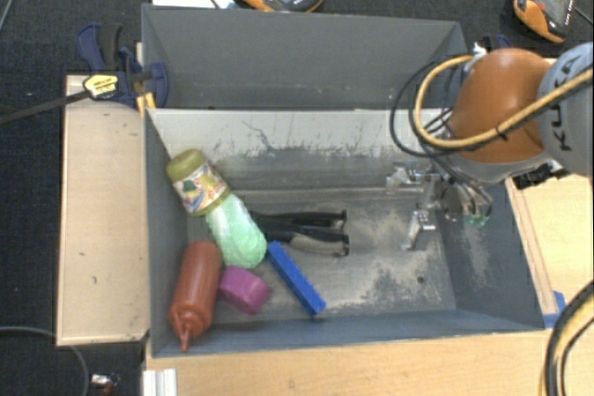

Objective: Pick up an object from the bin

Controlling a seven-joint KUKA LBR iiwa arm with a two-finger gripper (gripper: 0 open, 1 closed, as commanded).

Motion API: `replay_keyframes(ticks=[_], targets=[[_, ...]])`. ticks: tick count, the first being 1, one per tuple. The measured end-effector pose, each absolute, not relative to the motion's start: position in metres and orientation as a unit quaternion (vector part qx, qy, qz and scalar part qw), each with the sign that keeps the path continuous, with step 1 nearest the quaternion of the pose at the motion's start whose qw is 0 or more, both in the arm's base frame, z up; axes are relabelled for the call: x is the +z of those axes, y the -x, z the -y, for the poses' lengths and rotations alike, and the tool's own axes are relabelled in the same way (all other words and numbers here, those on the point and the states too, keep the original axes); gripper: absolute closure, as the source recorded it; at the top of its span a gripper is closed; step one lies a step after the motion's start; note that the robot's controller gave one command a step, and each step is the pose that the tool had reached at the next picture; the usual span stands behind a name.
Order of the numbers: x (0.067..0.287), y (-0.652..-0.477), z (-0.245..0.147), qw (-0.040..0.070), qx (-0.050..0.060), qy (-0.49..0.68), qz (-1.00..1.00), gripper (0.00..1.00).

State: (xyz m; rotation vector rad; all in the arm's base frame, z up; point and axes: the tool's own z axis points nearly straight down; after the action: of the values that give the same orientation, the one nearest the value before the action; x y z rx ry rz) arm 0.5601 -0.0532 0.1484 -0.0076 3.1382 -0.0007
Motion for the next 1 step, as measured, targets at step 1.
replay_keyframes(ticks=[1], targets=[[0.1484,-0.5601,0.0532,0.002,0.000,0.002,-1.000,0.00]])
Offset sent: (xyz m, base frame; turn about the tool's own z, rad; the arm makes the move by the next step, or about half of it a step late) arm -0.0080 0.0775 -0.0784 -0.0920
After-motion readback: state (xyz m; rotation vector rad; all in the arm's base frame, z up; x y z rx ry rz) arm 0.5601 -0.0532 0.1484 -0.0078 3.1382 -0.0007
